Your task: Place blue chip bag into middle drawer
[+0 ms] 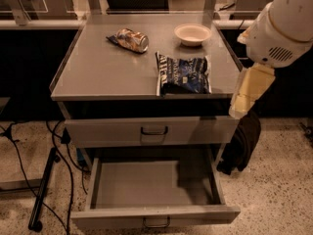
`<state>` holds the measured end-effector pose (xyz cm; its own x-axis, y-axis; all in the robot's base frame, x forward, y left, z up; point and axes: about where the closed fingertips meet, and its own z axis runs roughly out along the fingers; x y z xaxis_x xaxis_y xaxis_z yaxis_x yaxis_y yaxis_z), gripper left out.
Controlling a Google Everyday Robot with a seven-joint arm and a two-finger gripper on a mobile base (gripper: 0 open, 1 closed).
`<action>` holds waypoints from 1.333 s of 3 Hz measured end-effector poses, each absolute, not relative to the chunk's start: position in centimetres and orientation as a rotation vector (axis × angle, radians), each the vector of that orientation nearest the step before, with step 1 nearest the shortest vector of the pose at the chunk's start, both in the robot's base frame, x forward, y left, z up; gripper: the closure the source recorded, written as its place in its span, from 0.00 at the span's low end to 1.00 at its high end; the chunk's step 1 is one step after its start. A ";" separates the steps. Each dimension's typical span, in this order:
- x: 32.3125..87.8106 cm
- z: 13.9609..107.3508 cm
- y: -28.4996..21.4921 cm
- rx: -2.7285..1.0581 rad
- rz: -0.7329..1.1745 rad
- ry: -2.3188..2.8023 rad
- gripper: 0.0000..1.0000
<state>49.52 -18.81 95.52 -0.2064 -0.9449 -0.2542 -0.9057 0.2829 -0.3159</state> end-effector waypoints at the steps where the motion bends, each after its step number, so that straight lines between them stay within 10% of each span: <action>1: 52.3 94.5 -16.8 -1.686 -0.158 2.082 0.00; 4: 61.1 90.9 -12.5 -1.662 -0.114 1.903 0.00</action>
Offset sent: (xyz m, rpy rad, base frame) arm 0.0956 0.0603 -0.0377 0.0629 -0.1902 0.1309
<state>61.09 -12.46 90.88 -0.0331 -0.9249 -0.3788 -0.8728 0.2114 -0.4398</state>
